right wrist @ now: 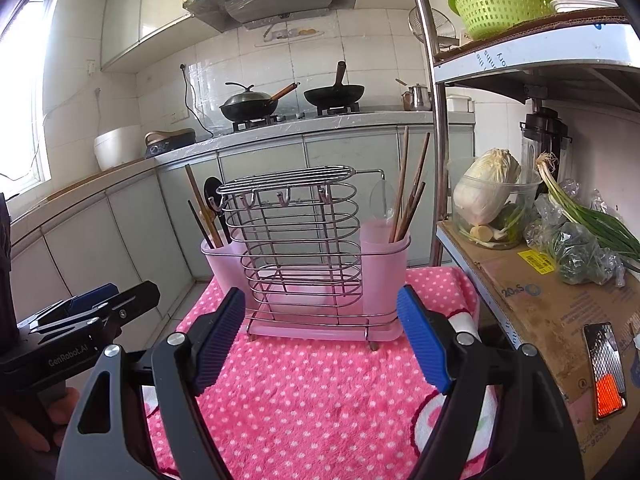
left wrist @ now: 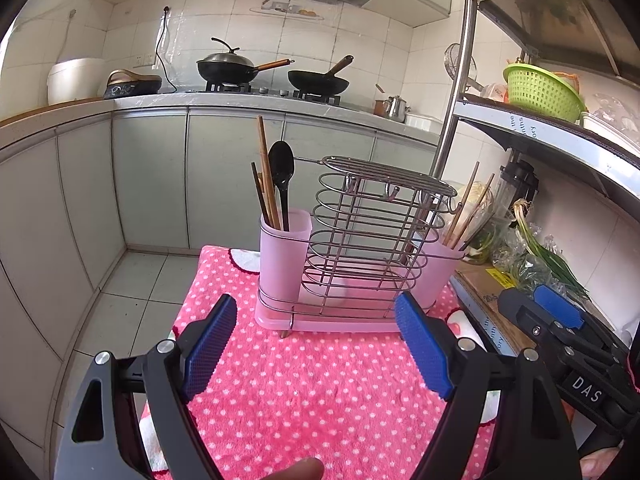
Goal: Organize utensils
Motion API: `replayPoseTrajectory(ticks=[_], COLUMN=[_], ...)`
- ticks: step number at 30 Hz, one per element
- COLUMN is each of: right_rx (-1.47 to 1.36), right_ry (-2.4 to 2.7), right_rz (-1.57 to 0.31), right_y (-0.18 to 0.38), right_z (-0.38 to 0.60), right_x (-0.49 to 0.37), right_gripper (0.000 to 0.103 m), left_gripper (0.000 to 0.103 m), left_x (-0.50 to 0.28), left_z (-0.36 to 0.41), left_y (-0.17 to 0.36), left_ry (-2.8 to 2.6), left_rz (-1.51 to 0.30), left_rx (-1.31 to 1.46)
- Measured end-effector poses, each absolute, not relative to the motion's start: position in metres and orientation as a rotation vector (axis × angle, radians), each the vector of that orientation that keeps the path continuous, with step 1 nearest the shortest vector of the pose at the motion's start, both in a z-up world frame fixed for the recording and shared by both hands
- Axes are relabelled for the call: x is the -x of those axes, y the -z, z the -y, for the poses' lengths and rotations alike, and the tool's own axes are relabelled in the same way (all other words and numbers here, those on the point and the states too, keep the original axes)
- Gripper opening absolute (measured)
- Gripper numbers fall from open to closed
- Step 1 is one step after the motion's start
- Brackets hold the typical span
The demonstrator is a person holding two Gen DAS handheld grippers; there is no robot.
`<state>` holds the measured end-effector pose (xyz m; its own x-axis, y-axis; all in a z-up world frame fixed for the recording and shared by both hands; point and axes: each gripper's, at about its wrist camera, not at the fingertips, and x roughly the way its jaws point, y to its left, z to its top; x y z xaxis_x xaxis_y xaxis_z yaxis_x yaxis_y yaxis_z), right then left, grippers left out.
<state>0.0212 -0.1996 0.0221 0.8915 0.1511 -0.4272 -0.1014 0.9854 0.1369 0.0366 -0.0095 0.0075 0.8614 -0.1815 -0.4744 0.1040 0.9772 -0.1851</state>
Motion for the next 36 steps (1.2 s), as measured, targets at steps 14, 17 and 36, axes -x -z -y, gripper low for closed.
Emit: replayPoseTrajectory(ticks=[14,17,36], right_rx=[-0.116,-0.114,-0.112], right_ry=[-0.133,-0.133,-0.139], right_rz=[-0.452,-0.452,-0.448], right_y=[-0.0210,-0.0208,-0.0206], right_z=[0.1993,0.1995,0.1981], right_x=[-0.0203,-0.0202,-0.0193], right_gripper=[0.079,0.079,0.079], left_gripper=[0.080,0.080,0.078], left_x=[-0.0364,-0.0362,-0.0339], left_z=[0.0093,0.0096,0.0131], left_y=[-0.0074,-0.0073,-0.0077], left_ry=[0.149,0.147,0.144], left_rz=[-0.510,-0.511,-0.506], left_rx=[0.156,0.151,0.139])
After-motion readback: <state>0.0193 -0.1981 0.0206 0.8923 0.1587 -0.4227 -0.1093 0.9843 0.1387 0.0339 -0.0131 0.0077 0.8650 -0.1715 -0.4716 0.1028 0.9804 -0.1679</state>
